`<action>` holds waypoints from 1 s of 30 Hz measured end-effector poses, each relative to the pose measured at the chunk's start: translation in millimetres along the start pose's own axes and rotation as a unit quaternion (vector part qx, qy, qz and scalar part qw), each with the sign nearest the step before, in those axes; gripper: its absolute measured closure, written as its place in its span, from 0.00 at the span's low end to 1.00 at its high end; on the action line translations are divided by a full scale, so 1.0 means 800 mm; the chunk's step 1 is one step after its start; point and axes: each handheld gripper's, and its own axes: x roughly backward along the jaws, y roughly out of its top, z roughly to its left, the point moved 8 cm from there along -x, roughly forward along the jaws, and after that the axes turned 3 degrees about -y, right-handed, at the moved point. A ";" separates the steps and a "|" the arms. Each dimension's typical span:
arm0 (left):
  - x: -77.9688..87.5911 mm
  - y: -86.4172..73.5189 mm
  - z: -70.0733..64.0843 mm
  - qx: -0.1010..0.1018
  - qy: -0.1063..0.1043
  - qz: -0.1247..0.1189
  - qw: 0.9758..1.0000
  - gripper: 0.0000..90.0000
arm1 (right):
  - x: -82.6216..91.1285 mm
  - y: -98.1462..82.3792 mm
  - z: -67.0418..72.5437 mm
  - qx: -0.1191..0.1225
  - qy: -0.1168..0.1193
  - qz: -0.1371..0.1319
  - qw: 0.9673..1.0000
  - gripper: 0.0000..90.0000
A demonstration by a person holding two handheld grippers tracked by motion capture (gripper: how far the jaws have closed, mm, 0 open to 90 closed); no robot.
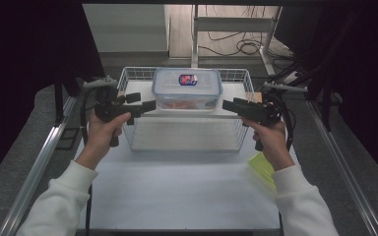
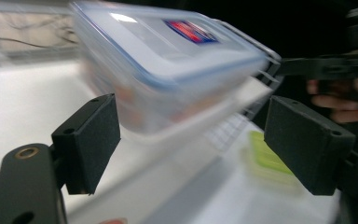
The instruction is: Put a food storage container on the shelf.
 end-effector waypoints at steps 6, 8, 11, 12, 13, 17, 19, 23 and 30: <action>0.007 -0.039 -0.012 -0.013 -0.002 0.017 1.000 0.20 | 0.013 -0.036 0.003 0.006 0.019 0.013 1.000 0.42; 0.009 -0.053 -0.017 -0.014 -0.006 0.026 1.000 0.20 | 0.015 -0.047 0.004 0.010 0.021 0.017 1.000 0.42; 0.013 -0.072 -0.022 -0.011 -0.016 0.034 0.999 0.20 | 0.019 -0.067 0.005 0.010 0.034 0.025 0.999 0.41; 0.014 -0.079 -0.023 -0.013 -0.014 0.035 0.999 0.20 | 0.019 -0.072 0.006 0.008 0.037 0.027 0.999 0.41; 0.016 -0.087 -0.025 -0.008 -0.022 0.035 0.999 0.20 | 0.020 -0.078 0.005 0.009 0.040 0.029 0.999 0.41; 0.017 -0.117 -0.024 0.007 -0.030 0.044 0.999 0.21 | 0.021 -0.108 -0.002 0.018 0.033 0.043 0.998 0.40; 0.013 -0.138 -0.020 0.010 -0.024 0.063 0.998 0.21 | 0.021 -0.122 -0.007 0.019 0.030 0.054 0.998 0.40; 0.002 -0.169 -0.014 0.016 -0.013 0.096 0.995 0.21 | 0.019 -0.149 -0.013 0.016 0.025 0.074 0.997 0.40; -0.011 -0.206 -0.005 0.028 -0.009 0.141 0.990 0.21 | 0.014 -0.189 -0.026 0.017 0.004 0.124 0.992 0.39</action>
